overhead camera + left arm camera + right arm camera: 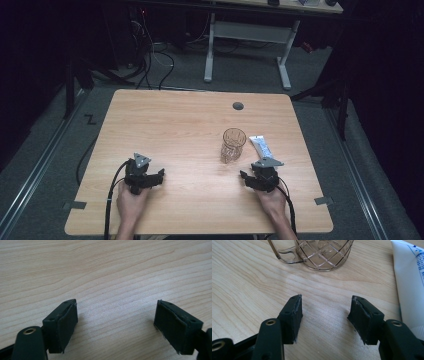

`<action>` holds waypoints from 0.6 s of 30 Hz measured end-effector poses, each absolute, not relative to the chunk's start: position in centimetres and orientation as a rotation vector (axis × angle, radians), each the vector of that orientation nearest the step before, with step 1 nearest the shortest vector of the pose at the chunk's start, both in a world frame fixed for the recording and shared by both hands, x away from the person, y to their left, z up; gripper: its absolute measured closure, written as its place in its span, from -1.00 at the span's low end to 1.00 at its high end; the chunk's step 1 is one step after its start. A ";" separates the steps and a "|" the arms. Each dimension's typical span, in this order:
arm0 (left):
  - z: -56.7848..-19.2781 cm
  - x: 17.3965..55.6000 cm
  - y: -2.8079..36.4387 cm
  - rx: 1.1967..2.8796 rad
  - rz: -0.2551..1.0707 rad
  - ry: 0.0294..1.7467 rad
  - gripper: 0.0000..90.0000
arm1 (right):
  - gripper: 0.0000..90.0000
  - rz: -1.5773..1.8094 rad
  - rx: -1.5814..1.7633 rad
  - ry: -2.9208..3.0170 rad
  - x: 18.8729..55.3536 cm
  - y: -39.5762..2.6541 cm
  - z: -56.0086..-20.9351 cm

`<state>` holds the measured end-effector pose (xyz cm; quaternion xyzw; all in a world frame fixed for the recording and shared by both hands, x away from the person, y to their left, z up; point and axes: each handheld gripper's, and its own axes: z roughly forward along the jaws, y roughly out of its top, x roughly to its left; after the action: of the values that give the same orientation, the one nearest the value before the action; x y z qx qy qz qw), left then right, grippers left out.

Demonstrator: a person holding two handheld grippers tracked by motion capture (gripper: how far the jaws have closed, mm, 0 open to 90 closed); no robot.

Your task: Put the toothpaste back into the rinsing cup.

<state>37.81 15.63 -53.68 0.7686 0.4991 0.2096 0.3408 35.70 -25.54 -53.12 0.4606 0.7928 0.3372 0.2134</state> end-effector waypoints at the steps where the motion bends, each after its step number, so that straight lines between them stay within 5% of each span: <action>1: -53.7 37.8 15.6 2.000 0.545 1.299 -0.58 | -0.02 0.935 1.277 2.200 35.7 -25.5 -53.1; 18: -53.7 37.8 15.6 2.003 0.547 1.297 -0.59 | 0.01 0.935 1.259 2.169 35.3 -25.9 -52.7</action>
<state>37.79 15.62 -53.68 0.7695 0.4983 0.2103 0.3396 35.29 -25.88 -52.74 0.4579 0.7885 0.3399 0.2305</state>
